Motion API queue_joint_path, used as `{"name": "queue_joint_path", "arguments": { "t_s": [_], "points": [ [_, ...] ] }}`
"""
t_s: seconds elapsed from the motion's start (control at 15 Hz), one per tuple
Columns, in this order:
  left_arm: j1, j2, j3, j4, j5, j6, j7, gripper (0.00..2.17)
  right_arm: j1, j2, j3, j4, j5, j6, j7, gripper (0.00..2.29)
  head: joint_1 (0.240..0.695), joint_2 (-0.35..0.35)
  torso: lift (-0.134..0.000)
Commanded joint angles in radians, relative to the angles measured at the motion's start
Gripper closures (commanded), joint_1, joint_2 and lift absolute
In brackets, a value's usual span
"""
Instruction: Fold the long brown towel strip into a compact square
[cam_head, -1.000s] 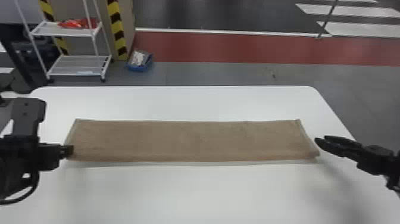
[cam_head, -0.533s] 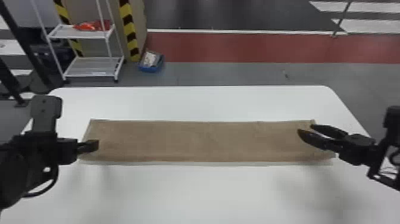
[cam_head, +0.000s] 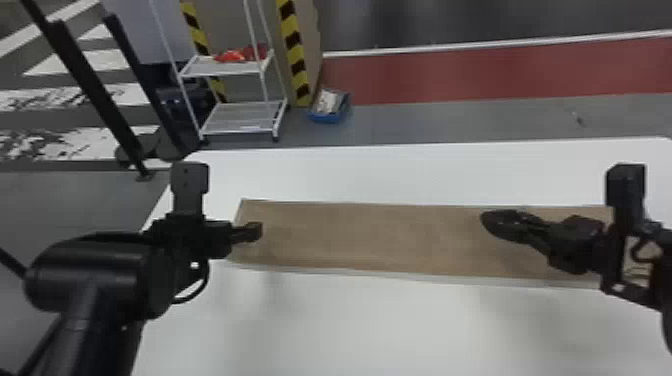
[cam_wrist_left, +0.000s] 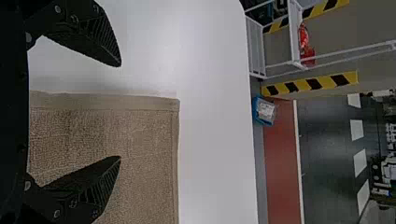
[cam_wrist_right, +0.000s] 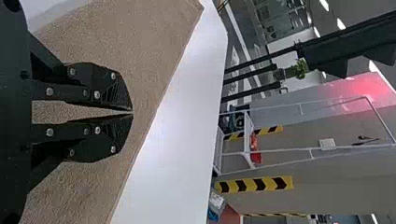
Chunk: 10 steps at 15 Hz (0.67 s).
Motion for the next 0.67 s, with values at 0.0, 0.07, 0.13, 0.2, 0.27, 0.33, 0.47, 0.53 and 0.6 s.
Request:
{"name": "queue_joint_path", "arguments": {
  "t_s": [0.0,0.07,0.13,0.2,0.27,0.33,0.47,0.53,0.6],
  "points": [
    [-0.003,0.000,-0.005,0.015,-0.002,-0.012,0.000,0.20,-0.016,0.022,0.040,0.041,0.025,-0.033,-0.004,1.86,0.695,0.215,-0.128],
    [-0.003,0.000,-0.007,0.019,-0.003,-0.015,0.000,0.20,-0.017,0.026,0.047,0.052,0.026,-0.045,-0.007,1.86,0.695,0.223,-0.128],
    [-0.003,0.000,-0.008,0.022,-0.005,-0.015,0.000,0.20,-0.017,0.026,0.056,0.058,0.031,-0.048,-0.018,1.86,0.695,0.232,-0.128],
    [-0.005,0.000,-0.011,0.027,-0.005,-0.015,-0.002,0.20,-0.017,0.026,0.064,0.058,0.031,-0.057,-0.024,1.86,0.695,0.242,-0.128],
    [-0.008,0.000,-0.011,0.036,-0.005,-0.018,-0.002,0.20,-0.017,0.026,0.066,0.063,0.031,-0.060,-0.026,1.86,0.695,0.246,-0.128],
    [-0.013,0.000,-0.014,0.047,-0.008,-0.021,-0.002,0.21,-0.017,0.026,0.066,0.067,0.031,-0.066,-0.027,1.86,0.695,0.248,-0.128],
    [-0.020,0.002,-0.024,0.070,-0.009,-0.034,-0.002,0.21,-0.017,0.026,0.066,0.072,0.031,-0.073,-0.027,1.86,0.695,0.251,-0.128],
    [-0.023,0.002,-0.025,0.085,-0.012,-0.055,-0.002,0.21,-0.017,0.026,0.066,0.075,0.031,-0.076,-0.029,1.86,0.695,0.252,-0.128],
    [-0.029,0.002,-0.028,0.099,-0.012,-0.061,-0.003,0.21,-0.017,0.025,0.064,0.081,0.031,-0.079,-0.027,1.86,0.695,0.251,-0.128]
  ]
}}
